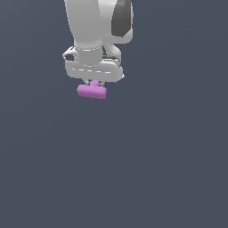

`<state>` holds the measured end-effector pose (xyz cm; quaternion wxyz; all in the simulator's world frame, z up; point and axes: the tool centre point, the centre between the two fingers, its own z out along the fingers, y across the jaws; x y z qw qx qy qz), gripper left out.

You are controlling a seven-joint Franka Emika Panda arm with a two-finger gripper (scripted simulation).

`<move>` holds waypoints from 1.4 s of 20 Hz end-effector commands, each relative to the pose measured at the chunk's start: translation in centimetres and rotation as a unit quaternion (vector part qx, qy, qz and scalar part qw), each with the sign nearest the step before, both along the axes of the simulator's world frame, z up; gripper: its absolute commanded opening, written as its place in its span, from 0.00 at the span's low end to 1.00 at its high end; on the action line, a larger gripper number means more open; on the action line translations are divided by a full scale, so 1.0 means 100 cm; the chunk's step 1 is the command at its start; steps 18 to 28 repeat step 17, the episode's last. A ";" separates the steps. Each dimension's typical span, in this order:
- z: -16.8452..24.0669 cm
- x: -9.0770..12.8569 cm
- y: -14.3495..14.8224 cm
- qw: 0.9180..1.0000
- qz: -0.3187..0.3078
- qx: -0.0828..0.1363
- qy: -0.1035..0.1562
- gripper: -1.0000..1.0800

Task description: Pick up the object and move it to a goal position.

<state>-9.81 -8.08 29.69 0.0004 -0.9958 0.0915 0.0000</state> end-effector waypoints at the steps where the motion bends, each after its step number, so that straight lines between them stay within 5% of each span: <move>1: 0.019 -0.013 -0.001 1.000 0.000 0.000 0.000 0.00; 12: 0.073 -0.047 -0.003 1.000 0.000 0.000 0.000 0.00; 28: 0.079 -0.050 -0.004 1.000 0.000 0.000 0.000 0.00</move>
